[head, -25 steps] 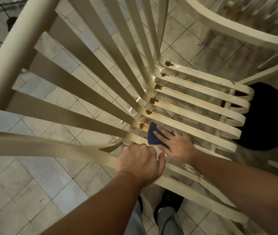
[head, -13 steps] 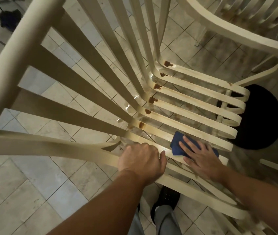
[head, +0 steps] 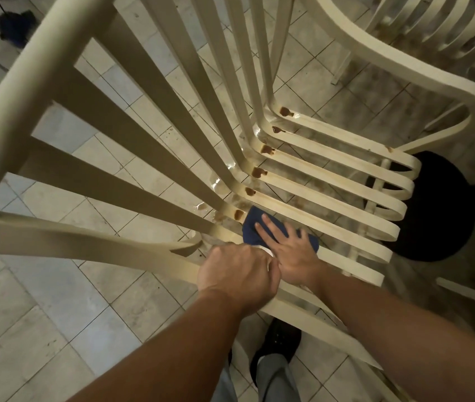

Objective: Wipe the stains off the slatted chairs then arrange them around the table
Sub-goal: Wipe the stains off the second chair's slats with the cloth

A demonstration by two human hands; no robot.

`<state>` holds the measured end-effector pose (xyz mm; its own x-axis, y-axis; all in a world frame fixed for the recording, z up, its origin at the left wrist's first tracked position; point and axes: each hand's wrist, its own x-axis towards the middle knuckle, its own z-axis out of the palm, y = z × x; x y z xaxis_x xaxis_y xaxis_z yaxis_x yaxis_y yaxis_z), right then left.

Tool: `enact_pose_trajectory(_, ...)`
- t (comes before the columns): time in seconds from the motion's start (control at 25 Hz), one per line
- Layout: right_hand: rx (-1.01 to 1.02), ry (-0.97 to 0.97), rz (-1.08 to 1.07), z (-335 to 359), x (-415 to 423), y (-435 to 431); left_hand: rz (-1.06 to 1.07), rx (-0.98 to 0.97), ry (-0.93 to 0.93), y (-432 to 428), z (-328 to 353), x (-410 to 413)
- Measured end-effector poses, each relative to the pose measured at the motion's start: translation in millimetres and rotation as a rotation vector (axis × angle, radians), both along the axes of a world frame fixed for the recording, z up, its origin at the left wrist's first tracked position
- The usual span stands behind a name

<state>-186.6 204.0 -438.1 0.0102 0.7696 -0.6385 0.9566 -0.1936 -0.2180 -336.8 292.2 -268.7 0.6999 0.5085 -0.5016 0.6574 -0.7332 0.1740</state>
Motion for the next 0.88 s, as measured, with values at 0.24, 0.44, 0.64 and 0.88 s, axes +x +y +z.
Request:
enact_pose_trajectory(0.24, -0.075, -0.017, -0.038, 13, 4, -21, -0.009, -0.001, 0.015, 0, 0, -1)
enact_pose_trajectory(0.44, -0.104, -0.039, 0.004, -5, -14, 27, -0.023, 0.007, 0.031, 0, 0, 0)
enact_pose_trajectory(0.64, -0.062, -0.056, 0.006, -16, -27, 40, 0.011, 0.003, 0.039, 0, 1, 0)
enact_pose_trajectory(0.88, -0.041, -0.065, 0.011, 12, 17, -32, 0.008, -0.003, 0.049, 0, 0, -1)
